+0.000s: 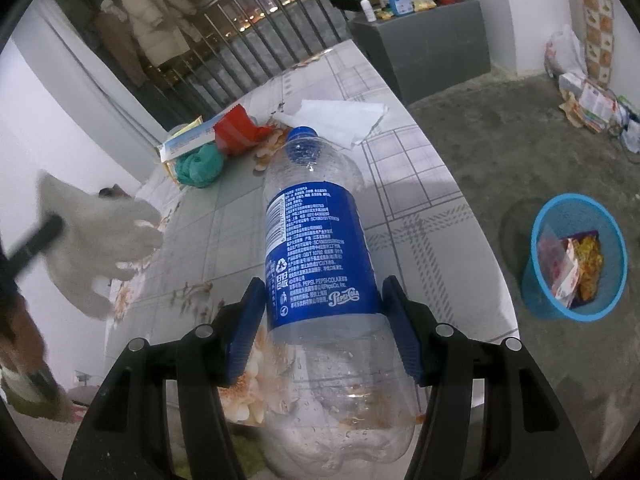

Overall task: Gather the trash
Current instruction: 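Grasp the white glove with the left gripper while the right gripper holds the Pepsi bottle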

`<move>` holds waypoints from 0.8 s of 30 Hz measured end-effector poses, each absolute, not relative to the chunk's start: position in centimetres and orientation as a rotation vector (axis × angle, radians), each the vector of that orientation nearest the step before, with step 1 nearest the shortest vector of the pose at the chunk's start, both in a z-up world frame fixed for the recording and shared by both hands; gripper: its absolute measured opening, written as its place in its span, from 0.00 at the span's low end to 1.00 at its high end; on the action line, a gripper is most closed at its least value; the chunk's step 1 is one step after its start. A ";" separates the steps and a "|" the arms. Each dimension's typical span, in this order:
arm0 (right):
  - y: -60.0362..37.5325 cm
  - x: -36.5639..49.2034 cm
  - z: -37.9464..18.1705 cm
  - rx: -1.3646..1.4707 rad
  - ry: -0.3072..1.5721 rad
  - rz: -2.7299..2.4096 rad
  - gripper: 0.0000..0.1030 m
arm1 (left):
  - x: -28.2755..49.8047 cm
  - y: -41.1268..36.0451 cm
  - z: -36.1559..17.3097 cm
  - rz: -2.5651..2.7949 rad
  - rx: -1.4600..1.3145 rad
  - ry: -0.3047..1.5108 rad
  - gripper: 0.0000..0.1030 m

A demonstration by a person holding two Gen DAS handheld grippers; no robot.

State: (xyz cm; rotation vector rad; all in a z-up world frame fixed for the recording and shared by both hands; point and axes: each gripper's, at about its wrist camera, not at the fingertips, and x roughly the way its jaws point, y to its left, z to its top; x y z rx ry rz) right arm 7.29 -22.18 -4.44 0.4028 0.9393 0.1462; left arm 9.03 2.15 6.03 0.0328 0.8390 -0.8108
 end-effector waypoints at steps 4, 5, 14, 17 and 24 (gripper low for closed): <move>-22.2 7.3 -4.3 0.392 0.946 0.142 0.55 | 10.1 -0.2 0.7 -0.895 -0.029 1.040 0.42; -22.2 7.3 -4.2 0.391 0.947 0.142 0.55 | 9.9 -0.3 0.2 -0.908 -0.042 1.051 0.46; -22.5 7.6 -4.5 0.394 0.958 0.163 0.55 | 9.8 3.3 -0.3 -0.831 -0.048 0.996 0.56; -22.7 7.4 -4.4 0.392 0.963 0.156 0.55 | 9.6 3.8 -1.1 -0.803 -0.012 1.022 0.56; -23.1 6.3 -4.7 0.427 0.970 0.143 0.55 | 9.7 4.7 -3.4 -0.760 -0.025 1.157 0.56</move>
